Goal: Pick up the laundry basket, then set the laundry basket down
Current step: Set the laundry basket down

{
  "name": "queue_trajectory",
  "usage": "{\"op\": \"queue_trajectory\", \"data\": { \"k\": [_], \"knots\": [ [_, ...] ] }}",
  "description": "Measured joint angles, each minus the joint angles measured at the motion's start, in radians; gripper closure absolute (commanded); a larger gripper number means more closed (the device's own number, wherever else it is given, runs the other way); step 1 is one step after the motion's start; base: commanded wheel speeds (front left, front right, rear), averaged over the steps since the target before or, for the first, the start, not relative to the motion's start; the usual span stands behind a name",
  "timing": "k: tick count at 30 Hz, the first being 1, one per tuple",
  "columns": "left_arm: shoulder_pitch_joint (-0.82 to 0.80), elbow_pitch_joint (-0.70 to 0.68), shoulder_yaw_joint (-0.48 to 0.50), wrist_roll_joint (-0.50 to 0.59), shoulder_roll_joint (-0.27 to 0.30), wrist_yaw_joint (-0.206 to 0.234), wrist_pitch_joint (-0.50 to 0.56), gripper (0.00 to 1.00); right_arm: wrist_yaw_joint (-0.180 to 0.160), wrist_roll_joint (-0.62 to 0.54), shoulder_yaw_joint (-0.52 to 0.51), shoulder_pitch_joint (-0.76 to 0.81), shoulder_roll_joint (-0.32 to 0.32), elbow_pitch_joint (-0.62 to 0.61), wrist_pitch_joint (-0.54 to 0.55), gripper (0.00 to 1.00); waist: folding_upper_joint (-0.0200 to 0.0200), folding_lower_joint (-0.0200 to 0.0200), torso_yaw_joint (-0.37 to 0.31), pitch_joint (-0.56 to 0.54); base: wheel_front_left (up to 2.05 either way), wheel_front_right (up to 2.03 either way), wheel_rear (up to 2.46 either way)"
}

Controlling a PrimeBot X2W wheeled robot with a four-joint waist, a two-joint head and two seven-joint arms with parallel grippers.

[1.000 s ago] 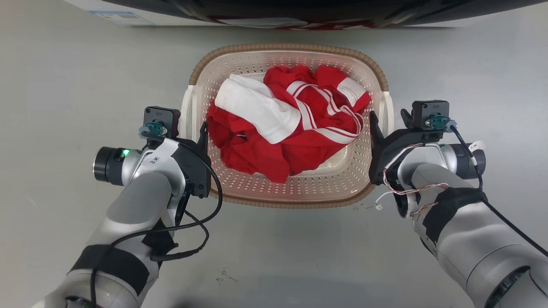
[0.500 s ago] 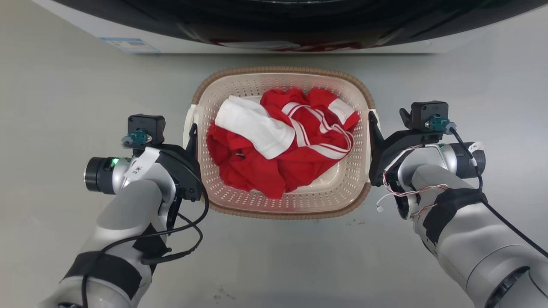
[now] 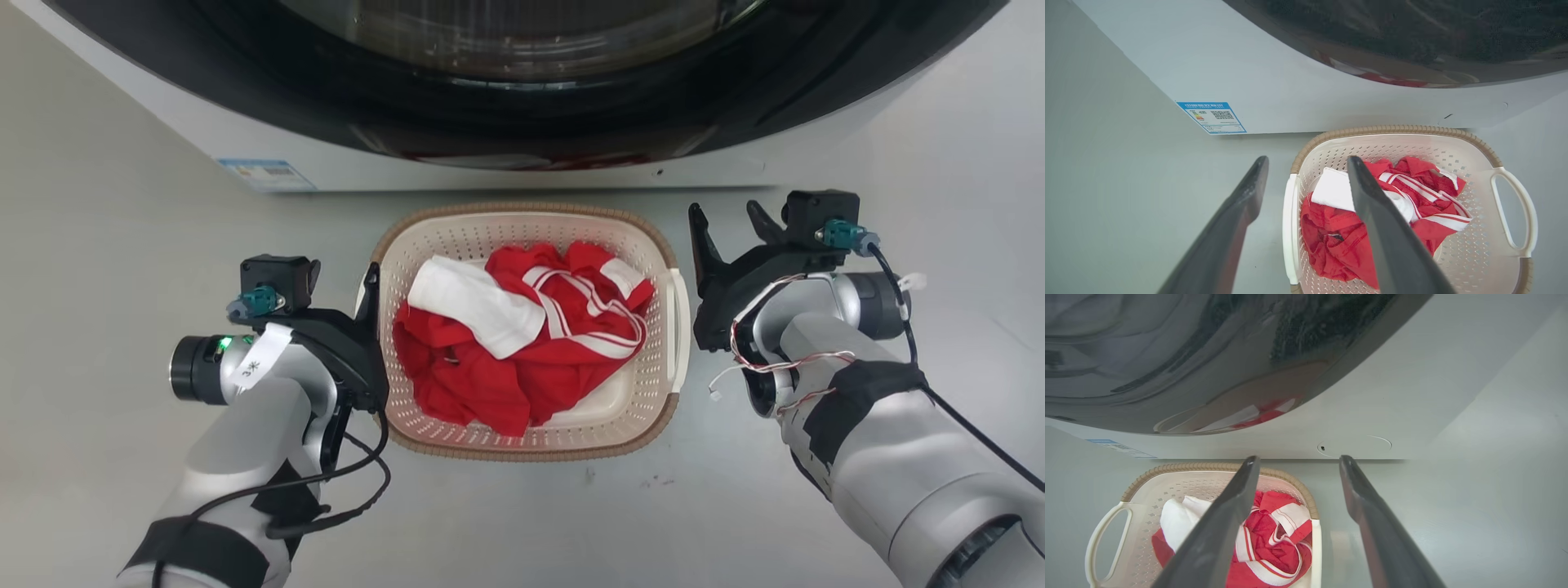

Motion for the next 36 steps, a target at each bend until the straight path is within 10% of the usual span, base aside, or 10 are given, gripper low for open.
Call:
{"op": "queue_trajectory", "data": {
  "k": [36],
  "knots": [
    [0.682, -0.626, 0.277, 0.197, 0.123, 0.131, 0.000, 0.00, -0.044, -0.244, -0.303, 0.605, -0.091, -0.523, 0.000, 0.00, -0.0001, -0.0001, -0.062, -0.457, 0.00, 0.00, 0.00]
  ]
}}
